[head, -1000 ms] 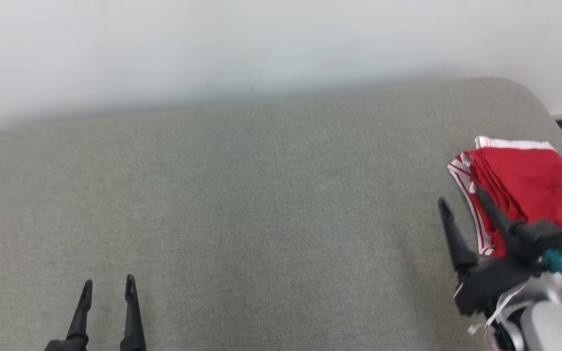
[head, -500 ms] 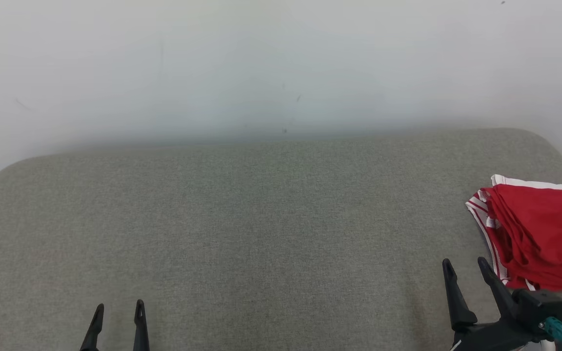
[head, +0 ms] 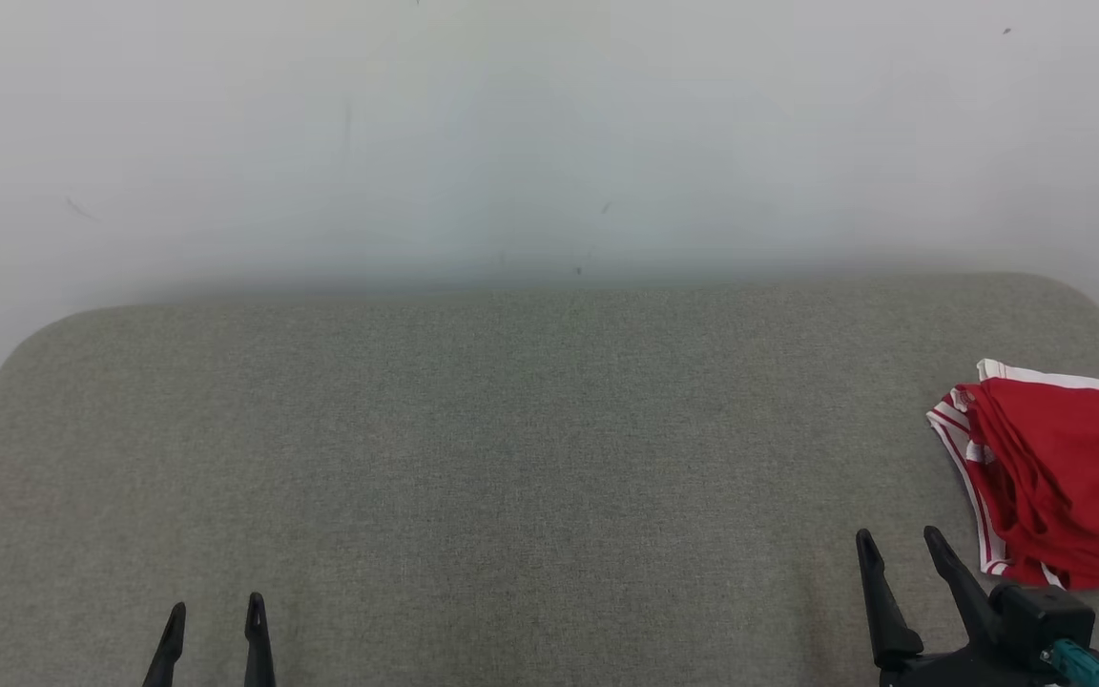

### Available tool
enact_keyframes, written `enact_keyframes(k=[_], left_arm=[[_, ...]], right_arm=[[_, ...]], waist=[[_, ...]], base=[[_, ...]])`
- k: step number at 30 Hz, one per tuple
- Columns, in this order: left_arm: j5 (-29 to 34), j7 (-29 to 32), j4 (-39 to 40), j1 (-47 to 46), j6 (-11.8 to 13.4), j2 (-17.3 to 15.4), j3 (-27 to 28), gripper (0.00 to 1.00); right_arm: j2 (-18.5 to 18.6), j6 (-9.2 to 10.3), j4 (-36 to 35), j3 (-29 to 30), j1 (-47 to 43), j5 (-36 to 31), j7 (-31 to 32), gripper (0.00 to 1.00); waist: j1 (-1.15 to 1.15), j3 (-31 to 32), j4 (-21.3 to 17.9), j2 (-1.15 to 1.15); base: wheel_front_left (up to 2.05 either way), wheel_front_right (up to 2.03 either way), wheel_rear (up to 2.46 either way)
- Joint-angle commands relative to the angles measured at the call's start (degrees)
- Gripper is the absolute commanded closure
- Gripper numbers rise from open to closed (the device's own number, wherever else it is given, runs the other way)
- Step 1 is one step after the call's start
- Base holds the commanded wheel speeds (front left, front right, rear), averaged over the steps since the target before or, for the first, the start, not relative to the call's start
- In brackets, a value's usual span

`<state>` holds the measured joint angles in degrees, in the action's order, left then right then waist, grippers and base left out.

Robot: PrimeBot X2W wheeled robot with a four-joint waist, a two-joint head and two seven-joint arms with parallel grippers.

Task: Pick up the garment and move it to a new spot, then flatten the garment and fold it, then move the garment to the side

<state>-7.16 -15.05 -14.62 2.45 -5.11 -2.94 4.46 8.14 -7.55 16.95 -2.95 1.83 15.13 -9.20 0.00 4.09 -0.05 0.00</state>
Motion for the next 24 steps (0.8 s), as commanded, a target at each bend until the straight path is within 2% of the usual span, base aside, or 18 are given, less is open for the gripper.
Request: enact_keyframes(k=[1, 11, 24], left_arm=[[-0.8, -0.16, 0.23, 0.82, 0.12, 0.06, 0.35, 0.0], [-1.25, -0.16, 1.41, 1.19, 1.52, 0.07, -0.94, 0.0], [-0.6, -0.16, 1.23, 1.01, 1.05, 0.07, -0.93, 0.0]], right_arm=[[-0.26, 0.16, -0.12, 0.15, -0.63, 0.31, -0.46, 0.0], [-0.5, 0.16, 0.04, 0.64, -0.47, -0.53, 0.37, 0.0], [-0.82, 0.16, 0.12, 1.07, -0.64, -0.19, 0.98, 0.0]], waist=[[0.0, -0.03, -0.05, 0.0], [0.0, -0.35, -0.43, 0.0], [0.0, -0.26, -0.19, 0.0]], base=[[0.0, 0.0, 0.0], [0.0, 0.0, 0.0], [0.0, 0.0, 0.0]])
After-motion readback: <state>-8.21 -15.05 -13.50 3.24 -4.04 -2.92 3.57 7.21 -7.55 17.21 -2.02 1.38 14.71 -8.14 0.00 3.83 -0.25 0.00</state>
